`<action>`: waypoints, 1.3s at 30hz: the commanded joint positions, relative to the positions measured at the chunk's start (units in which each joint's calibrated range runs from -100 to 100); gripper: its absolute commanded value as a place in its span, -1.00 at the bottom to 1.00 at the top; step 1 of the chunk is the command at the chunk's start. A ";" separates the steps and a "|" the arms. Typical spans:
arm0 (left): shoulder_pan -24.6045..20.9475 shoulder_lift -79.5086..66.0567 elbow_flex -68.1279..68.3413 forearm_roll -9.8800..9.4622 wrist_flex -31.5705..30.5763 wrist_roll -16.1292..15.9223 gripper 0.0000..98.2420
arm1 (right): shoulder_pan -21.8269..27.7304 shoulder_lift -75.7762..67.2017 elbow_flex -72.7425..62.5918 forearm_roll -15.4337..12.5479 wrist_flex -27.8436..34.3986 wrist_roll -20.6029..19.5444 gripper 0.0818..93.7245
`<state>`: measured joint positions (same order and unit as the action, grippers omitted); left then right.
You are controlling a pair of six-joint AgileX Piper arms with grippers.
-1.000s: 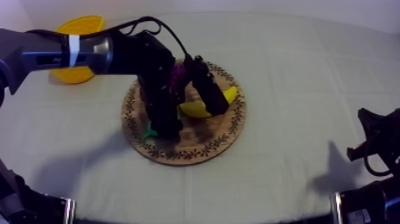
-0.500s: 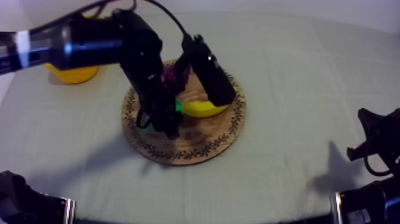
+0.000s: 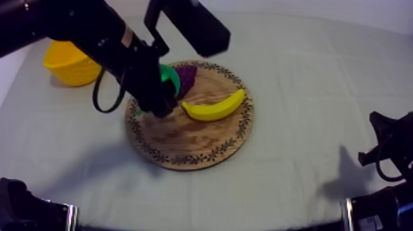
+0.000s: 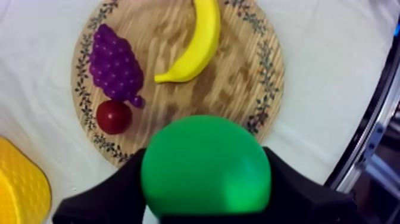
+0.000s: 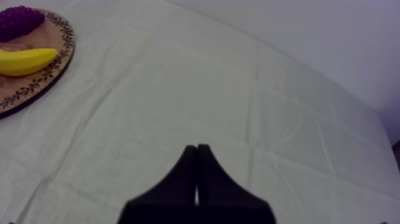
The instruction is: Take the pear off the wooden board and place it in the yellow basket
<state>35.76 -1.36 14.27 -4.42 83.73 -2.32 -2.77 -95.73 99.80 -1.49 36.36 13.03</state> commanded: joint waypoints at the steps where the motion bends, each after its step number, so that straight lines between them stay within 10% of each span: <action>1: -0.35 -0.83 -0.13 0.40 0.08 3.25 -0.09 | 0.01 -0.03 -0.02 0.00 0.02 -0.02 -0.99; 23: -1.99 -2.36 2.23 5.45 0.41 24.54 -0.09 | 0.01 -0.03 -0.02 0.00 0.02 -0.02 -0.99; 39: -13.04 1.21 -0.83 4.50 0.40 19.43 -0.06 | 0.01 -0.03 -0.02 0.00 0.02 -0.03 -0.99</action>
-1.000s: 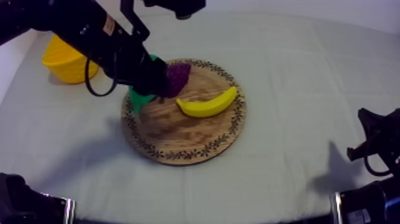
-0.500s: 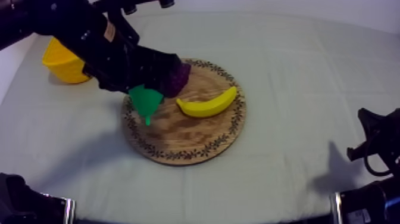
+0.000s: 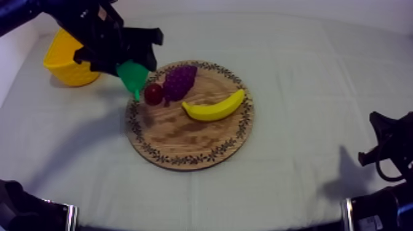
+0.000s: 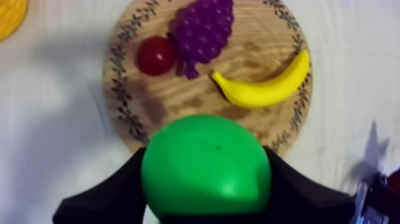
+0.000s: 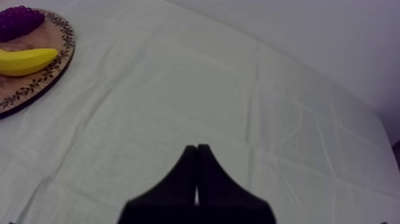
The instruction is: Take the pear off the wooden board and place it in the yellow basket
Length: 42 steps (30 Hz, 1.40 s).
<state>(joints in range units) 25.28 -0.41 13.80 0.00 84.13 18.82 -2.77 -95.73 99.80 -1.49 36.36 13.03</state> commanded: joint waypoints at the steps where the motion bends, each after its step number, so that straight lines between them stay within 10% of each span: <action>1: -3.74 0.70 -0.98 -0.04 0.01 -2.57 -0.06 | 0.01 -0.03 -0.02 0.00 0.02 -0.03 -0.99; 21: -22.19 12.69 -22.49 -1.59 4.70 -13.52 -0.07 | 0.01 -0.03 -0.02 0.00 0.02 -0.02 -0.99; 42: -28.34 23.60 -33.67 -2.16 5.69 -17.73 -0.05 | 0.01 -0.03 -0.02 0.00 0.02 -0.02 -0.99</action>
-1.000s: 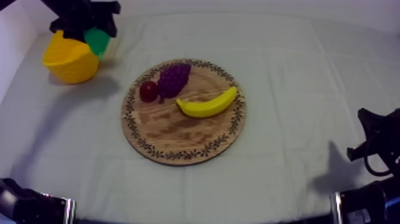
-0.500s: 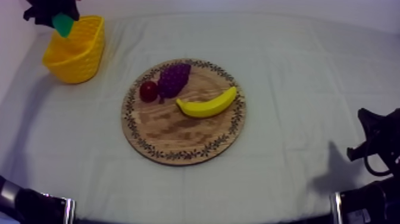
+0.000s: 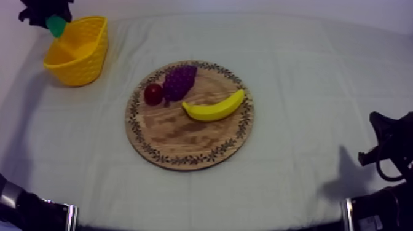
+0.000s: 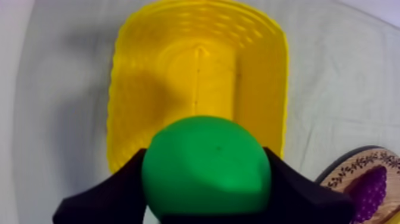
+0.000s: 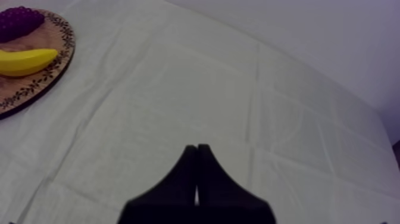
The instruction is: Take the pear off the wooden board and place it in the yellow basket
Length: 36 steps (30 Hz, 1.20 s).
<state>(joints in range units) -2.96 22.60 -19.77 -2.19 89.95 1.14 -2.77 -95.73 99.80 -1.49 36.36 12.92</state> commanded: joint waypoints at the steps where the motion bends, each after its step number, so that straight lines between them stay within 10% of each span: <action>1: -0.23 1.33 -0.33 0.08 -0.33 -0.18 -0.05 | 0.01 -0.03 -0.02 0.00 0.02 0.09 -0.99; 26: -1.34 21.28 -6.88 1.56 -6.09 -2.70 -0.02 | 0.01 -0.03 -0.02 0.00 0.02 0.09 -0.99; 36: -1.31 22.32 -8.26 1.62 -6.14 -1.89 0.39 | 0.01 -0.03 -0.02 0.00 0.02 0.09 -0.99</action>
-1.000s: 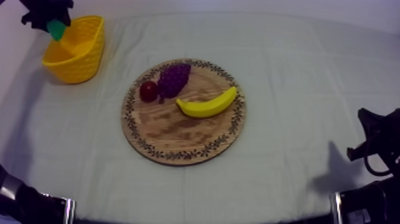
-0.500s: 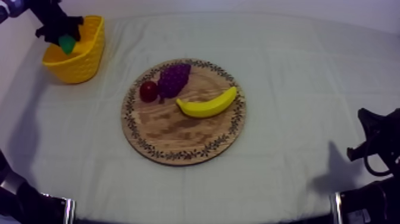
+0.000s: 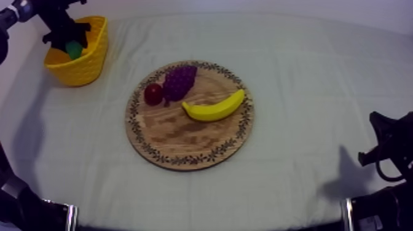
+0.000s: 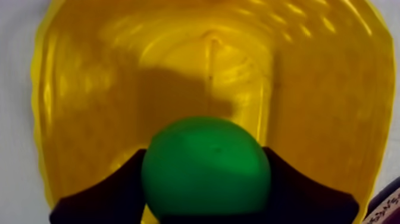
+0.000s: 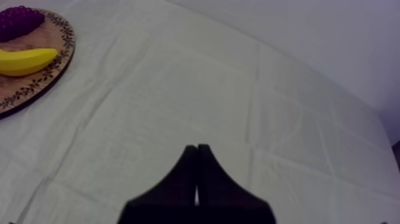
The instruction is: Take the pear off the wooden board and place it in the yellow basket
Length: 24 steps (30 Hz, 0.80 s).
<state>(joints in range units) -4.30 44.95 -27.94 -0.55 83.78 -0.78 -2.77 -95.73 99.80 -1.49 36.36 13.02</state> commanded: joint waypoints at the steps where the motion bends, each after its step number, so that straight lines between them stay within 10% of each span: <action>1: 0.04 -0.08 -0.18 -0.08 0.04 0.02 0.42 | 0.01 -0.03 -0.02 0.00 0.02 0.00 -0.99; 10: -0.01 -1.40 0.60 -0.39 0.01 -0.21 0.89 | 0.01 -0.03 -0.02 0.00 0.02 0.00 -0.99; 24: -0.07 -8.97 7.14 0.25 -0.37 -1.26 0.96 | 0.01 -0.03 -0.02 0.00 0.02 0.00 -0.99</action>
<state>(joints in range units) -4.39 37.21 -21.36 -0.36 83.36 -1.90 -2.77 -95.73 99.80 -1.49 36.36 13.02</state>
